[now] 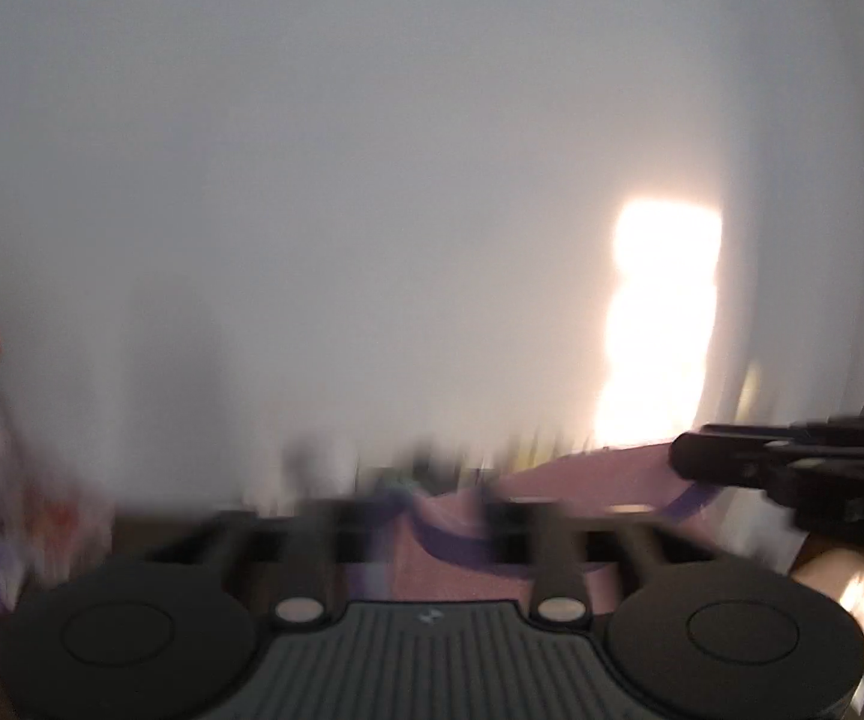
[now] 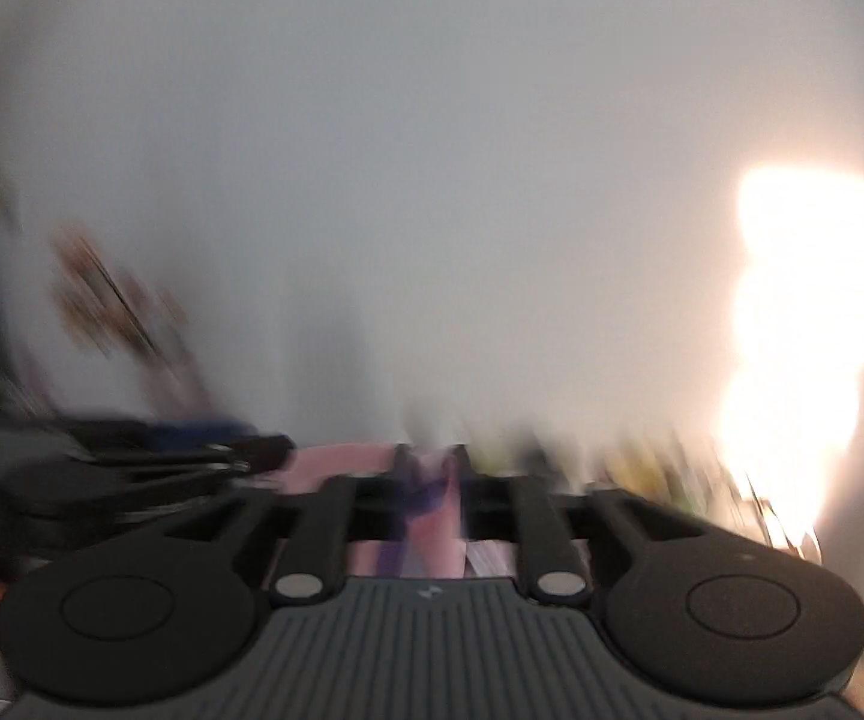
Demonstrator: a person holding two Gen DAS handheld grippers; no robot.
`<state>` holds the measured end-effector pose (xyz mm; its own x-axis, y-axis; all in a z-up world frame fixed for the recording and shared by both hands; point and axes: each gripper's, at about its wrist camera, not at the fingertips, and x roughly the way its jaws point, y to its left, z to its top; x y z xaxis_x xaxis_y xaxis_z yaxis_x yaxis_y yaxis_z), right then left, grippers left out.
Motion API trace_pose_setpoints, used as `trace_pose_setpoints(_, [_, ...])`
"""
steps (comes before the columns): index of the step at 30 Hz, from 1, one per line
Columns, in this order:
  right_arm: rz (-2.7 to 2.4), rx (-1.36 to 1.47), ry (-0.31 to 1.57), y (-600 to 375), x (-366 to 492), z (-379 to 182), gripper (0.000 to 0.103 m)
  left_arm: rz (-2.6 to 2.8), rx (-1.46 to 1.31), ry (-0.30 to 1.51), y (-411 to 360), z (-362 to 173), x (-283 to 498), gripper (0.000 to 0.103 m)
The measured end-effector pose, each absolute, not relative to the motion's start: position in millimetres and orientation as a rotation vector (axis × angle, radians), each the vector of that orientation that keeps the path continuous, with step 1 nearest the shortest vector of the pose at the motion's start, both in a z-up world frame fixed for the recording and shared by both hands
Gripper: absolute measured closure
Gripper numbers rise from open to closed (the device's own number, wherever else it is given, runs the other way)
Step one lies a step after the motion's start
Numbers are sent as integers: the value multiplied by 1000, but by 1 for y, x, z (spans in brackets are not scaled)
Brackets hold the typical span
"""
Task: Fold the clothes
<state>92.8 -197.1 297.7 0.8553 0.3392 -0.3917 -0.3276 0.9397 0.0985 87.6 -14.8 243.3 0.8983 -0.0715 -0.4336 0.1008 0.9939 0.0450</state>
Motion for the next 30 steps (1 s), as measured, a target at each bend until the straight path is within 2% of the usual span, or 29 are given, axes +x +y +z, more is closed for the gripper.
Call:
trace_pose_setpoints(3, [314,44,495,-202,88,241,44,-167,86,512,2,195,71,40])
trace_pose_setpoints(4, [321,50,496,-205,74,225,31,-207,87,532,10,184,60,40])
trace_pose_setpoints(5, [330,55,497,-208,59,209,21,-246,87,550,19,173,50,39])
trace_pose_setpoints(7, [394,46,515,-207,23,178,16,-309,99,588,29,150,24,24])
trace_pose_setpoints(8, [441,40,531,-205,5,161,13,-333,109,606,32,137,12,22])
trace_pose_setpoints(12, [625,-47,588,-170,-60,96,15,-301,85,707,68,74,-37,22])
trace_pose_setpoints(15, [666,-115,592,-141,-78,58,20,-256,-39,779,85,35,-46,26])
trace_pose_setpoints(19, [765,-96,616,-121,-67,49,41,-146,-82,783,95,27,-48,42])
trace_pose_setpoints(20, [772,-144,624,-114,-68,45,57,-125,-86,773,98,26,-49,46])
trace_pose_setpoints(21, [776,-191,629,-108,-69,42,69,-113,-90,760,100,23,-50,58])
trace_pose_setpoints(22, [755,-226,616,-105,-70,38,84,-101,-94,750,100,21,-51,75])
trace_pose_setpoints(23, [734,-223,619,-108,-76,37,97,-90,-97,746,100,19,-49,84])
trace_pose_setpoints(24, [718,-195,632,-113,-74,40,100,-80,-95,744,98,18,-49,93])
trace_pose_setpoints(30, [424,39,628,-181,-30,45,103,-52,-20,699,78,15,-61,90])
